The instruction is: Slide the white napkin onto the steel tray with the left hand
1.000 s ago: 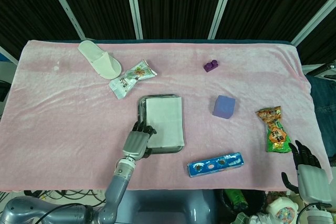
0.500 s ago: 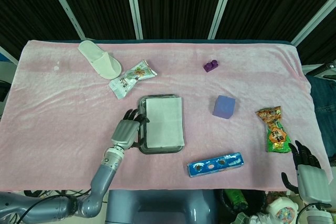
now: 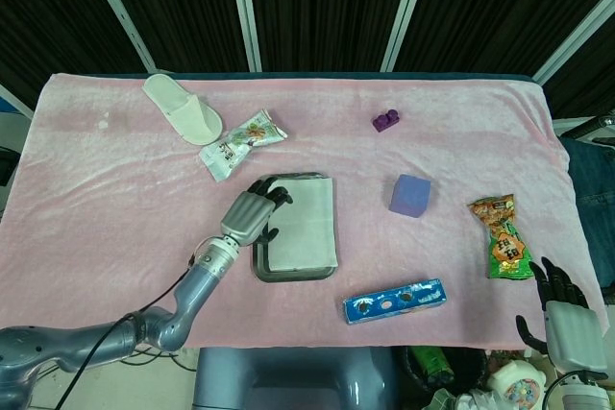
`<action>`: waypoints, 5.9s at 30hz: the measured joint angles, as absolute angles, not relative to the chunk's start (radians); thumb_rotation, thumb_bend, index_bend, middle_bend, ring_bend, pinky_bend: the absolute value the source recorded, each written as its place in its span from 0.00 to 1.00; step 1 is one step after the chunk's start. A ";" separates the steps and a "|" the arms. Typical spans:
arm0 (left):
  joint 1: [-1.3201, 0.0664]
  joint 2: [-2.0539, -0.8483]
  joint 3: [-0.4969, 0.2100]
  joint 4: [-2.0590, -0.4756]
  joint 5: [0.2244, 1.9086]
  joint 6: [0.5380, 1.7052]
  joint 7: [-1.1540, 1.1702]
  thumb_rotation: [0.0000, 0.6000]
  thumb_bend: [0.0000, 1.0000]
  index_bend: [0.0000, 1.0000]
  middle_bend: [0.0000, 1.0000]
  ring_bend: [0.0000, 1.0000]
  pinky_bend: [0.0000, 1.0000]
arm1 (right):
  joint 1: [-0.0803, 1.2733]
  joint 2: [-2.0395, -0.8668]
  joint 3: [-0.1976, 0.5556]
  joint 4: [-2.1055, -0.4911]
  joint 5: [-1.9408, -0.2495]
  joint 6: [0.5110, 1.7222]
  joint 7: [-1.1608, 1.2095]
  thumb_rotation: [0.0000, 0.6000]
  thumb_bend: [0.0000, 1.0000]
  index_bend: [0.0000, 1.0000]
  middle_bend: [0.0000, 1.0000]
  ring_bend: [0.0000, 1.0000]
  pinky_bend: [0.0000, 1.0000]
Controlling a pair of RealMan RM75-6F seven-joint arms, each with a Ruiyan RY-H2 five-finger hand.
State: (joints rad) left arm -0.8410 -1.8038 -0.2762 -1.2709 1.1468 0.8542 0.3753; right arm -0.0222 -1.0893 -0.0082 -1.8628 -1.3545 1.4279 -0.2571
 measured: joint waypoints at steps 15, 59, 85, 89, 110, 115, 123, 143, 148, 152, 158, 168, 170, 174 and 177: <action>-0.923 -1.857 -0.258 -1.120 1.175 0.749 0.231 1.00 0.34 0.25 0.25 0.07 0.21 | -0.021 -1.087 -0.007 -1.865 -1.348 1.425 -0.254 1.00 0.31 0.00 0.00 0.04 0.15; -0.956 -1.931 -0.205 -1.020 1.232 0.761 0.163 1.00 0.34 0.25 0.25 0.07 0.21 | -0.023 -1.084 -0.009 -1.869 -1.349 1.430 -0.250 1.00 0.31 0.00 0.00 0.04 0.15; -0.947 -1.951 -0.233 -1.069 1.024 0.773 0.410 1.00 0.34 0.26 0.25 0.07 0.23 | -0.023 -1.083 -0.008 -1.869 -1.348 1.429 -0.246 1.00 0.31 0.00 0.00 0.04 0.15; -0.948 -1.947 -0.233 -1.083 1.018 0.774 0.415 1.00 0.34 0.26 0.25 0.07 0.21 | -0.023 -1.083 -0.008 -1.870 -1.348 1.429 -0.247 1.00 0.31 0.00 0.00 0.04 0.15; -0.951 -1.913 -0.205 -1.097 1.089 0.760 0.345 1.00 0.34 0.26 0.25 0.07 0.18 | -0.023 -1.085 -0.009 -1.870 -1.350 1.430 -0.248 1.00 0.31 0.00 0.00 0.04 0.15; -0.951 -1.912 -0.204 -1.096 1.078 0.760 0.359 1.00 0.34 0.26 0.25 0.07 0.18 | -0.023 -1.085 -0.009 -1.870 -1.350 1.429 -0.249 1.00 0.31 0.00 0.00 0.04 0.15; -0.952 -1.908 -0.203 -1.106 1.069 0.766 0.372 1.00 0.34 0.26 0.25 0.07 0.18 | -0.023 -1.086 -0.007 -1.869 -1.348 1.430 -0.251 1.00 0.31 0.00 0.00 0.04 0.15; -0.954 -1.874 -0.182 -1.131 1.086 0.750 0.366 1.00 0.34 0.26 0.25 0.07 0.18 | -0.023 -1.087 -0.007 -1.869 -1.348 1.431 -0.252 1.00 0.31 0.00 0.00 0.04 0.15; -0.953 -1.873 -0.181 -1.133 1.093 0.757 0.360 1.00 0.34 0.26 0.25 0.07 0.17 | -0.023 -1.088 -0.008 -1.869 -1.350 1.432 -0.253 1.00 0.31 0.00 0.00 0.04 0.15; -0.953 -1.877 -0.182 -1.126 1.091 0.763 0.365 1.00 0.34 0.26 0.25 0.07 0.17 | -0.024 -1.087 -0.007 -1.869 -1.349 1.433 -0.252 1.00 0.31 0.00 0.00 0.04 0.15; -0.953 -1.886 -0.183 -1.117 1.085 0.775 0.379 1.00 0.34 0.26 0.25 0.07 0.17 | -0.023 -1.087 -0.007 -1.869 -1.349 1.432 -0.252 1.00 0.31 0.00 0.00 0.04 0.15; -0.954 -1.886 -0.186 -1.112 1.081 0.778 0.388 1.00 0.34 0.26 0.25 0.07 0.17 | -0.023 -1.087 -0.007 -1.869 -1.347 1.431 -0.254 1.00 0.31 0.00 0.00 0.04 0.15; -0.955 -1.884 -0.185 -1.113 1.083 0.777 0.388 1.00 0.34 0.26 0.25 0.07 0.17 | -0.023 -1.088 -0.007 -1.870 -1.346 1.431 -0.255 1.00 0.31 0.00 0.00 0.04 0.15; -0.960 -1.882 -0.185 -1.114 1.086 0.767 0.386 1.00 0.34 0.26 0.25 0.07 0.17 | -0.023 -1.087 -0.007 -1.870 -1.346 1.431 -0.255 1.00 0.31 0.00 0.00 0.04 0.15; -0.962 -1.880 -0.183 -1.116 1.093 0.764 0.381 1.00 0.34 0.26 0.25 0.07 0.17 | -0.023 -1.087 -0.007 -1.870 -1.346 1.431 -0.254 1.00 0.31 0.00 0.00 0.04 0.15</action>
